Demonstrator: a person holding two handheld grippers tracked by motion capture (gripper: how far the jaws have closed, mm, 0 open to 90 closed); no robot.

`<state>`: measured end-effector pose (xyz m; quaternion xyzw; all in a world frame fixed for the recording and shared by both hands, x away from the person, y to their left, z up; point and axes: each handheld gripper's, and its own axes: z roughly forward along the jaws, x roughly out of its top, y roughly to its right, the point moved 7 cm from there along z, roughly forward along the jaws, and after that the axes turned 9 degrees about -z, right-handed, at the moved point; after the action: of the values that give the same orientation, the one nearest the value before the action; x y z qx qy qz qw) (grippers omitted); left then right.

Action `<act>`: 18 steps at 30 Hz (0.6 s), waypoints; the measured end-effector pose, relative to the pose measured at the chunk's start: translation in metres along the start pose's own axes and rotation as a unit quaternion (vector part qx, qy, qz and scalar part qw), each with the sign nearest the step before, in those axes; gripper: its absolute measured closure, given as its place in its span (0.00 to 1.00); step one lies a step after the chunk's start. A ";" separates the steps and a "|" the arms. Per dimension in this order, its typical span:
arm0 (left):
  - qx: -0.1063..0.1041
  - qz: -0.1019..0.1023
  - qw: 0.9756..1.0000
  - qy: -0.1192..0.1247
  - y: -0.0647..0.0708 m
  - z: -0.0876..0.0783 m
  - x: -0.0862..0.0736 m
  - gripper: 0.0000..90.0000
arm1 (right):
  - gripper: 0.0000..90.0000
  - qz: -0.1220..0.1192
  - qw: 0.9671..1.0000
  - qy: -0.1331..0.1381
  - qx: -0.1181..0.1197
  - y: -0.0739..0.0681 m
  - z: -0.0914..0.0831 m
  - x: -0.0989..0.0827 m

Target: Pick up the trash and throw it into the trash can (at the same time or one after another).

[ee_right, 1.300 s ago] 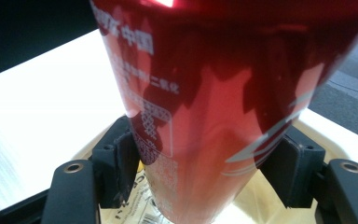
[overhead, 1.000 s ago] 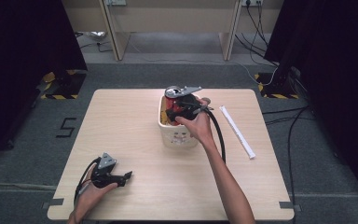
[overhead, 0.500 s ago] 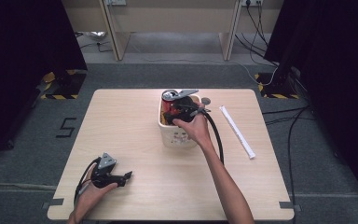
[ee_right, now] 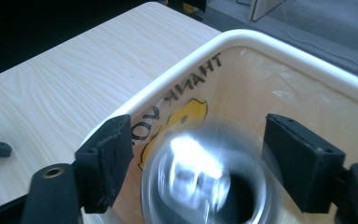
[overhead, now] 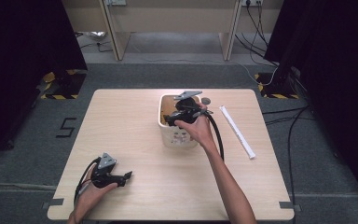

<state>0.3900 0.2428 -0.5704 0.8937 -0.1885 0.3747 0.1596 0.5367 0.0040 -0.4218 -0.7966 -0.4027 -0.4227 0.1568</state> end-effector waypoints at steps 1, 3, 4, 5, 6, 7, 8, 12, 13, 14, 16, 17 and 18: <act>0.000 0.001 1.000 -0.001 0.000 0.000 0.000 0.16 | 0.26 0.002 1.000 0.005 0.001 0.000 -0.003 0.001; 0.000 0.001 1.000 -0.001 0.000 0.000 0.000 0.16 | 0.25 -0.003 1.000 0.008 -0.005 0.001 -0.010 0.003; 0.000 0.001 1.000 -0.001 0.000 0.000 0.000 0.16 | 0.25 -0.003 1.000 0.008 -0.005 0.001 -0.010 0.003; 0.001 0.001 1.000 -0.001 0.000 0.000 0.000 0.16 | 0.25 -0.009 1.000 0.011 -0.009 0.002 -0.013 0.005; 0.000 0.001 1.000 -0.001 0.000 0.000 0.000 0.16 | 0.25 -0.016 1.000 0.016 -0.021 0.004 -0.020 0.007; 0.001 0.002 1.000 -0.001 0.000 0.000 0.000 0.16 | 0.25 -0.015 0.999 0.017 -0.022 0.005 -0.023 0.007; 0.000 0.002 1.000 -0.001 0.000 0.000 0.000 0.16 | 0.25 -0.015 0.999 0.018 -0.023 0.006 -0.025 0.007; 0.001 0.001 1.000 -0.001 0.000 0.000 0.000 0.16 | 0.25 -0.018 0.999 0.018 -0.034 0.010 -0.032 0.006; 0.001 0.000 1.000 0.001 0.000 0.000 0.000 0.16 | 0.25 -0.016 0.999 0.021 -0.038 0.014 -0.037 0.004; 0.001 0.000 1.000 0.001 0.000 0.000 0.000 0.16 | 0.26 -0.014 0.999 0.023 -0.039 0.015 -0.041 0.003; 0.001 0.000 1.000 0.001 0.000 0.000 0.000 0.16 | 0.28 -0.014 0.999 0.025 -0.041 0.017 -0.044 0.002; 0.001 0.000 1.000 0.001 0.000 0.000 0.000 0.16 | 0.31 -0.017 0.999 0.029 -0.043 0.020 -0.051 -0.001; 0.001 0.000 1.000 0.001 0.000 0.000 0.000 0.16 | 0.31 -0.017 0.999 0.029 -0.043 0.020 -0.051 -0.001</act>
<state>0.3901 0.2426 -0.5705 0.8932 -0.1880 0.3762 0.1589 0.5238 -0.0399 -0.3906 -0.7832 -0.3928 -0.4649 0.1272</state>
